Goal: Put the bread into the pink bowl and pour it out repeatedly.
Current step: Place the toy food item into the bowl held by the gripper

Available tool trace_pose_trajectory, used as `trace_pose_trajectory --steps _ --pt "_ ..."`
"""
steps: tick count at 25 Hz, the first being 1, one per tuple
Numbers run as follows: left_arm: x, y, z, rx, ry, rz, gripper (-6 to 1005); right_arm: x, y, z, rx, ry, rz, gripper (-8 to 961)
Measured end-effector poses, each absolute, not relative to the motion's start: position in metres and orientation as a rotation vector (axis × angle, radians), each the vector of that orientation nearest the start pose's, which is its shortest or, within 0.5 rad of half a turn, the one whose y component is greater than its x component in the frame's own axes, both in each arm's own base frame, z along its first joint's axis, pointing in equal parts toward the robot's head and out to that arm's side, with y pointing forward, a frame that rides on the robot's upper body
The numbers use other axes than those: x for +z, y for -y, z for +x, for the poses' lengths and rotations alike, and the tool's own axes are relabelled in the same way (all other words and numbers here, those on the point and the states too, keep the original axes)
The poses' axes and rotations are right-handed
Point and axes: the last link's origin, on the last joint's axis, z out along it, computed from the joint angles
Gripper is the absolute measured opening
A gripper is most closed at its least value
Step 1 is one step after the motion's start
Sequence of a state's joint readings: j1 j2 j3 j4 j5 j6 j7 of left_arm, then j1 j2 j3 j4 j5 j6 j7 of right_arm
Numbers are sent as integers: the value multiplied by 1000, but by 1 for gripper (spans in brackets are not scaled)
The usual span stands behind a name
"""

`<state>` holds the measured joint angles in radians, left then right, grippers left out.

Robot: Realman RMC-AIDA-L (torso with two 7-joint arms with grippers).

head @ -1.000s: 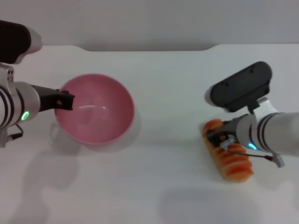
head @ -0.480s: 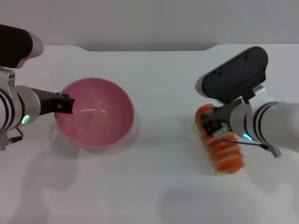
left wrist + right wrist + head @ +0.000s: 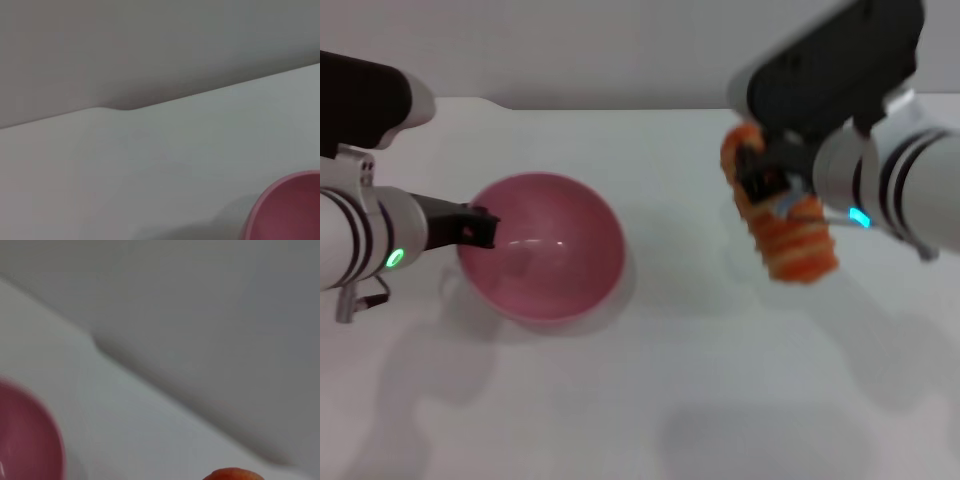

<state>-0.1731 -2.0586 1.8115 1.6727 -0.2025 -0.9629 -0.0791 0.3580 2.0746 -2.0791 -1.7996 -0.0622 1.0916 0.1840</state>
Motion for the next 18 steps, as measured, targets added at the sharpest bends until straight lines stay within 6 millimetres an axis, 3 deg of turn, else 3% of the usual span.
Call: trace_pose_trajectory --steps 3,7,13,18 --pt "-10 -330 -198 47 1015 -2041 49 -22 -322 85 -67 -503 -2132 199" --pt "-20 -330 -188 27 994 -2083 49 -20 -324 67 5 -427 -2143 196" --pt "-30 -333 -169 -12 957 -2139 49 -32 -332 49 138 -318 -2174 190" --pt "-32 -334 -163 -41 953 -2155 49 -50 -337 48 144 -294 -2220 186"
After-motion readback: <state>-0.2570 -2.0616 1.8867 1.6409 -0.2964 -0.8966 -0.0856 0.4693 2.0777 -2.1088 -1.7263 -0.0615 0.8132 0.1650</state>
